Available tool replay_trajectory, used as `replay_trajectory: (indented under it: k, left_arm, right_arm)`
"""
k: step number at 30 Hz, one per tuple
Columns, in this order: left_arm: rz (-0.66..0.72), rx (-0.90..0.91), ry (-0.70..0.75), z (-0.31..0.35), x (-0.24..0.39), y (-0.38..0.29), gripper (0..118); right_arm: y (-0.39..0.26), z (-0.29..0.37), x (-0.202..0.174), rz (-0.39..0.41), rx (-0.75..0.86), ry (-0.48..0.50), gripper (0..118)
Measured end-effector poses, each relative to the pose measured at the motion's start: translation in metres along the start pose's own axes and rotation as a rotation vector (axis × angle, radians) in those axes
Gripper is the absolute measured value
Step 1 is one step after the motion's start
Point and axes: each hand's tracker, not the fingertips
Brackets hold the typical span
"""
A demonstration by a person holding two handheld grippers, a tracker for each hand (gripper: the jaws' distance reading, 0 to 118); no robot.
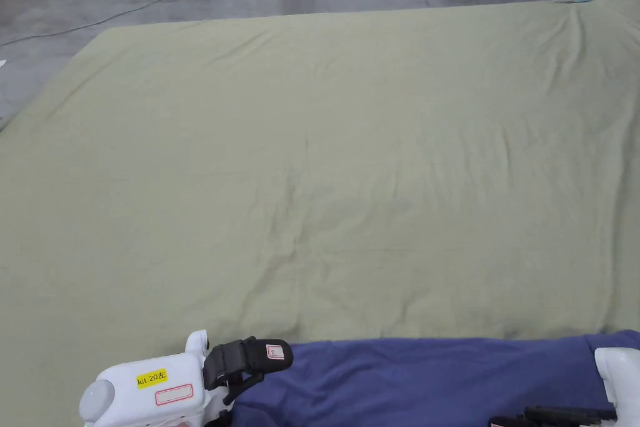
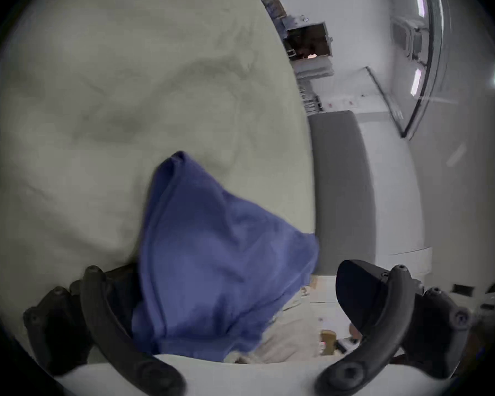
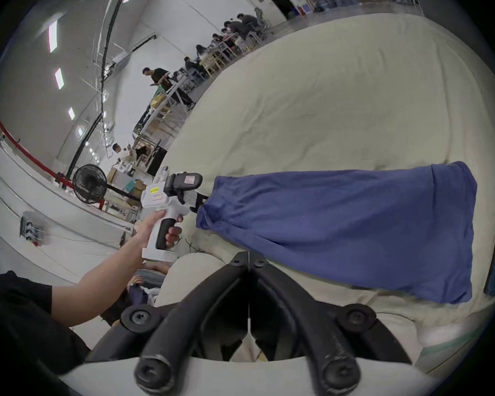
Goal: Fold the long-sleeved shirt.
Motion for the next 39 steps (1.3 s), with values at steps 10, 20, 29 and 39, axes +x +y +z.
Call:
replay_trajectory:
  k: [10, 20, 29, 39]
  left_arm:
    - [0.084, -0.083, -0.013, -0.025, -0.018, 0.0, 0]
    - [0.095, 0.069, -0.022, 0.069, 0.0, 0.018, 0]
    - [0.033, 0.164, 0.259, 0.174, 0.016, 0.068, 0]
    - [-0.047, 0.21, 0.574, 0.161, 0.091, 0.046, 0]
  right_arm:
    - [-0.002, -0.001, -0.001, -0.027, 0.007, 0.005, 0]
    - [0.0, 0.004, -0.006, -0.034, 0.017, -0.008, 0]
    - [0.004, -0.002, -0.017, 0.008, -0.003, -0.041, 0]
    - [0.005, -0.007, -0.022, 0.04, -0.01, -0.084, 0]
